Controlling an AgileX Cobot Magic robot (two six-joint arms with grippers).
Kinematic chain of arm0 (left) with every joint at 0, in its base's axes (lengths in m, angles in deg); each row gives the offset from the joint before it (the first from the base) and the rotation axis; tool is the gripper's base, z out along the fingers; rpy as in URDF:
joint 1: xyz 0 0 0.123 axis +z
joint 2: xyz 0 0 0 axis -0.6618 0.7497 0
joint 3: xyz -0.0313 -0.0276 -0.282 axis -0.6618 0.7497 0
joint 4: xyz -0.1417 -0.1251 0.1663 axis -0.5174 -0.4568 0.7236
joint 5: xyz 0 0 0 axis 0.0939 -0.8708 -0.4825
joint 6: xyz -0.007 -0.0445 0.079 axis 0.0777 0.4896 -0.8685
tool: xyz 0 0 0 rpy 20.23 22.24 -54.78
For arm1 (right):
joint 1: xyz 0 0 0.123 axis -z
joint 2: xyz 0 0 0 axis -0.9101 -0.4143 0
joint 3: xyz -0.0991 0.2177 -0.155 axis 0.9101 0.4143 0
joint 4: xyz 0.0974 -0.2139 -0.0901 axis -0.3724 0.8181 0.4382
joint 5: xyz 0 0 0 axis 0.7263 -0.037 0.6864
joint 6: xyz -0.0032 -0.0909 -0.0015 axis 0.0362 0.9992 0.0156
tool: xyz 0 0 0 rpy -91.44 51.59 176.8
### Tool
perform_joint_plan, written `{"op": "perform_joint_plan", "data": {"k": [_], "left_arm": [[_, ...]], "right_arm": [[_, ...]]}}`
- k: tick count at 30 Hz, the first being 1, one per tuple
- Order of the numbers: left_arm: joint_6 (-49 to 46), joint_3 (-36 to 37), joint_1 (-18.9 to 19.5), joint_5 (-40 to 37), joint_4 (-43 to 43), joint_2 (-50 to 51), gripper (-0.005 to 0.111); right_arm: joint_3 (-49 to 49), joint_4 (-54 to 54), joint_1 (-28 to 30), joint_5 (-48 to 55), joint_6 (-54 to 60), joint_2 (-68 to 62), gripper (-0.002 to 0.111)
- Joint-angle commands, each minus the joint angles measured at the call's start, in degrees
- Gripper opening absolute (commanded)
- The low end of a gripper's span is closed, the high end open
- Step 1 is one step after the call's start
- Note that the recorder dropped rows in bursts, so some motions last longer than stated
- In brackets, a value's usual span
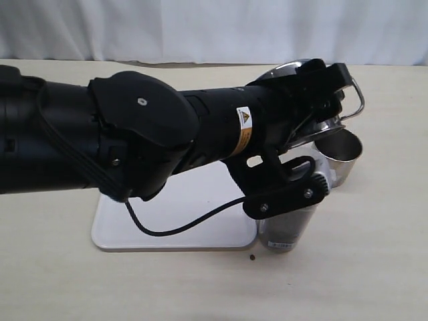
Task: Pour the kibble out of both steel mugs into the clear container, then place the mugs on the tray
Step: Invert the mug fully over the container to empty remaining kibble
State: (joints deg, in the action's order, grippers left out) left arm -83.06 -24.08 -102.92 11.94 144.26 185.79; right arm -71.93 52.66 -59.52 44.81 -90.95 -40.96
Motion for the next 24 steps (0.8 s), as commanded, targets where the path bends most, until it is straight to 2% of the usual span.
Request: {"op": "perform_joint_plan", "data": {"k": [1,24], "left_arm": [[-1.35,-0.40,-0.50,0.98,0.04,-0.33,0.000],[-11.79,-1.46,-0.50,1.71,0.04,-0.33,0.000]], "right_arm": [[0.23,-0.15,-0.08,0.27,0.05,0.25,0.005],[0.23,-0.15,-0.08,0.27,0.05,0.25,0.005]]}}
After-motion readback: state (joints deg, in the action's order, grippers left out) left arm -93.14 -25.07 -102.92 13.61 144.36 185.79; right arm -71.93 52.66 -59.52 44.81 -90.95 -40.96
